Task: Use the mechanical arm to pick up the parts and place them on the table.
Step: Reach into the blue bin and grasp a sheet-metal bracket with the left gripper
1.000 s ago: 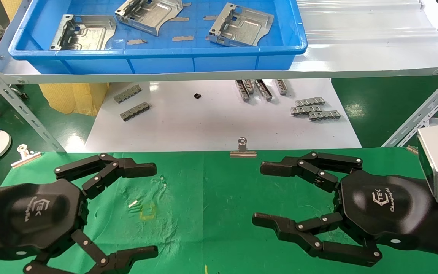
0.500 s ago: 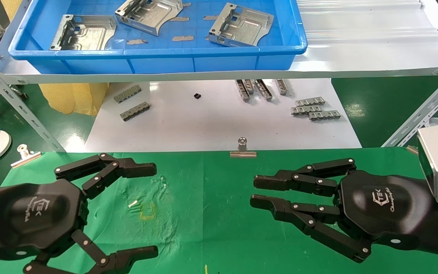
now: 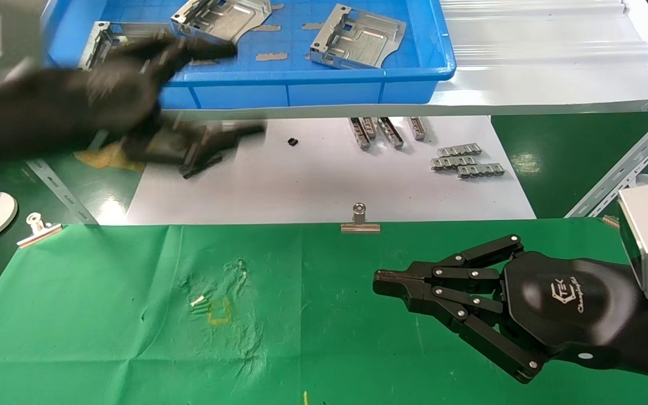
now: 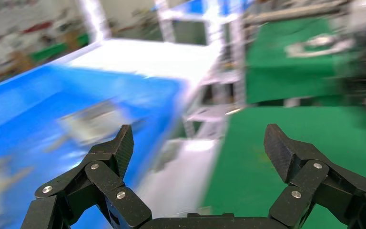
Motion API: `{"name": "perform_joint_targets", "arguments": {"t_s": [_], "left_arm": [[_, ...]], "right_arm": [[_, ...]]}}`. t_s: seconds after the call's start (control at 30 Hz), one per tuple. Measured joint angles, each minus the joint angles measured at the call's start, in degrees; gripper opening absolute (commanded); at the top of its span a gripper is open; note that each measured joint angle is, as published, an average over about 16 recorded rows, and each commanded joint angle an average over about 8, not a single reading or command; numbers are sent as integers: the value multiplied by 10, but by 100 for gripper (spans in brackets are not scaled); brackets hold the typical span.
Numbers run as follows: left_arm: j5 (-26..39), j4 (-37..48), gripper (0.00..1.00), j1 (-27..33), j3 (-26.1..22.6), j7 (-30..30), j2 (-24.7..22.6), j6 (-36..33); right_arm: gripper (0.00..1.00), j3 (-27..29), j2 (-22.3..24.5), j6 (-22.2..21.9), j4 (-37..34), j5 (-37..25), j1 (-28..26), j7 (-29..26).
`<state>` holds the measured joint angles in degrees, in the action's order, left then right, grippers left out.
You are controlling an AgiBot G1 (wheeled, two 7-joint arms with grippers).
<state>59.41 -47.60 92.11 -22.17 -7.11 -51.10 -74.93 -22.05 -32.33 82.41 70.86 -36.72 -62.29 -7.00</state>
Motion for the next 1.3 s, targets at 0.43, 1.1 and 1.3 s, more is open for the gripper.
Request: {"name": "perform_joint_targets", "arguments": {"t_s": [0.43, 1.1, 1.3], "left_arm": [[149, 355, 100, 210, -55, 69, -182, 249], [177, 483, 0, 251, -69, 48, -228, 351], [179, 483, 0, 250, -71, 40, -228, 348]], "right_arm": [[0, 0, 0, 0, 0, 0, 0, 0], [100, 0, 0, 0, 0, 0, 0, 0], [100, 0, 0, 0, 0, 0, 0, 0]]}}
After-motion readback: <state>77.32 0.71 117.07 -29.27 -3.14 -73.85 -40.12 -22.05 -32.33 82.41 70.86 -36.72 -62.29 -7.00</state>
